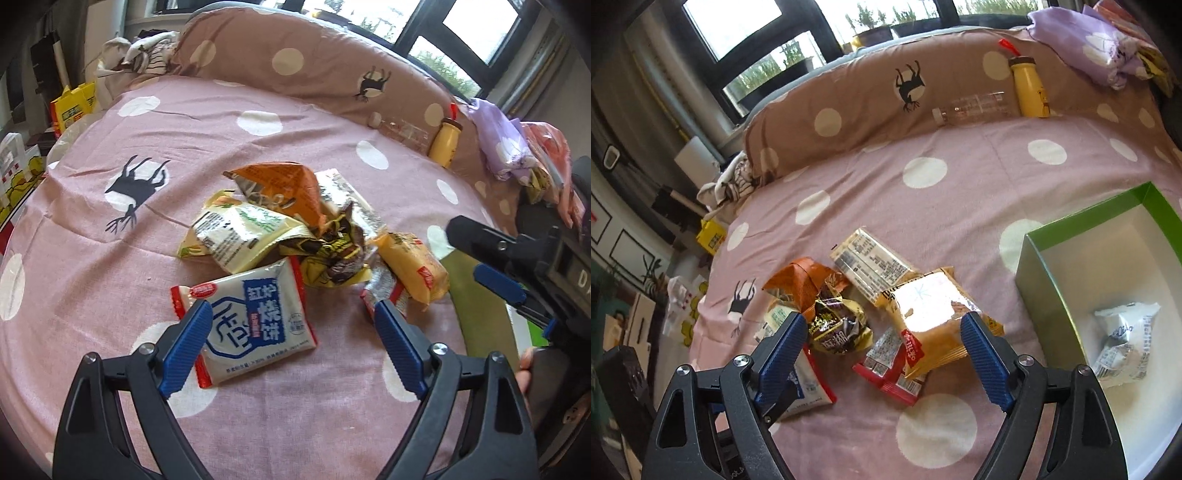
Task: Organize snacks
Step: 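Move the right tool back to the white-blue biscuit pack, then grasp the white-blue biscuit pack with the right gripper and lift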
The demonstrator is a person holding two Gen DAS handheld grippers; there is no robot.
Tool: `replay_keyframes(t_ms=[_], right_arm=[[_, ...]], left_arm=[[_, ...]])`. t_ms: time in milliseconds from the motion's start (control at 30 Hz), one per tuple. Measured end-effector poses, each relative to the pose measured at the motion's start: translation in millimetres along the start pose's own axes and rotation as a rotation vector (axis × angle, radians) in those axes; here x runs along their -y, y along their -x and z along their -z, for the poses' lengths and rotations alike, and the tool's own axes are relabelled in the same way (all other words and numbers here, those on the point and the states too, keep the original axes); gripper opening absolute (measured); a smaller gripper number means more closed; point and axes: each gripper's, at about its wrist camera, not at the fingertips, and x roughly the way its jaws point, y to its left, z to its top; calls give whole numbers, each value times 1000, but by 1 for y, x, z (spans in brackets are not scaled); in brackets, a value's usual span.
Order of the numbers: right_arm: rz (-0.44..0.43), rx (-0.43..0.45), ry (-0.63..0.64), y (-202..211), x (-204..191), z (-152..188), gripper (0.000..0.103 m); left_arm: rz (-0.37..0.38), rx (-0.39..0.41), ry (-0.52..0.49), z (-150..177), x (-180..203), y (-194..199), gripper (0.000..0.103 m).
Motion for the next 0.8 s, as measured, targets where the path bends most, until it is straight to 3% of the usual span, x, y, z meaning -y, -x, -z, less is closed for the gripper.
replay_keyframes(t_ms=[67,367,533,800], right_arm=[[-18,2,5,-1,0,3,97],[-101,-46,11,-5,5,7,97],[-152,-92,-25,-14,10,8,97],[-298,-127,6,-8,-15,14,97]], left_arm=[[23,16,-2,1,1,4,99],[13,19,44,4,-7,0,100],[49,-9,88,3,-14,-6,100],[-48,-29,148,5,-37,2,98]])
